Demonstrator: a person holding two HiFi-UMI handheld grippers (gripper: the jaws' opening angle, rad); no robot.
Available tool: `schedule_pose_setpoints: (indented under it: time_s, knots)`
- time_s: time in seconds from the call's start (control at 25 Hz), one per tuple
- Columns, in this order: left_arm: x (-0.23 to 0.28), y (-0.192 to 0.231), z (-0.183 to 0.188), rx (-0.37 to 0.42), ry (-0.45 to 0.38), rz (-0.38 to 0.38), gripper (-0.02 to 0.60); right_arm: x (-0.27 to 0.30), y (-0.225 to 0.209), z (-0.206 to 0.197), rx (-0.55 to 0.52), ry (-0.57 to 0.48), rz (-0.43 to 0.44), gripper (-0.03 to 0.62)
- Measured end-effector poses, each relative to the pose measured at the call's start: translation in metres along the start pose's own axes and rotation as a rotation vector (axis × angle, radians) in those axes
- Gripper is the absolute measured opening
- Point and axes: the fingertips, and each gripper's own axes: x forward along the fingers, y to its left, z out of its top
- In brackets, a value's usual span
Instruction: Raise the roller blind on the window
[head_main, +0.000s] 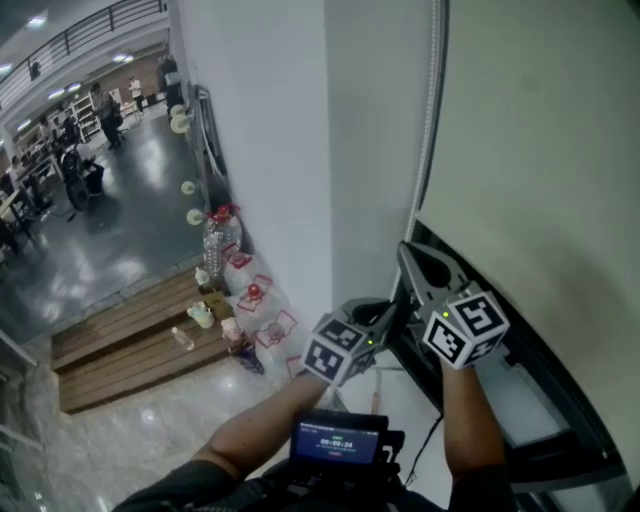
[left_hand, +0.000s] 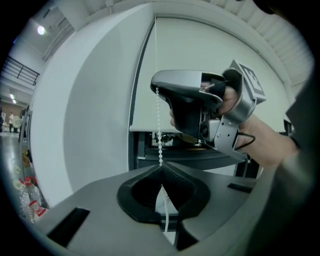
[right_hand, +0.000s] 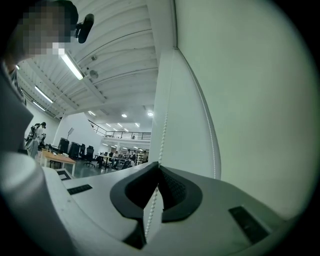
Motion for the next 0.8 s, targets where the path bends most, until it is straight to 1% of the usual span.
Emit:
schedule_pose_setpoints:
  time_s: [0.16,0.28,0.56,0.64,0.8]
  knots:
    - [-0.001,0.004,-0.012,0.032,0.032,0.029,-0.005,-0.003,0.004,-0.011,0.022,0.021,0.000,0.001]
    - [-0.001,0.005,-0.020,0.044,0.052,0.035,-0.005,-0.006,0.006,-0.019,0.038,0.030,-0.007,0.002]
    - [0.002,0.004,-0.034,0.019,0.066,0.045,-0.005,-0.012,0.006,-0.035,0.049,0.043,-0.007,0.002]
    - [0.003,0.005,-0.041,0.015,0.080,0.048,-0.005,-0.011,0.009,-0.043,0.045,0.060,-0.008,0.002]
    - [0.004,0.007,-0.061,0.002,0.118,0.050,-0.005,-0.012,0.013,-0.064,0.075,0.099,-0.016,0.000]
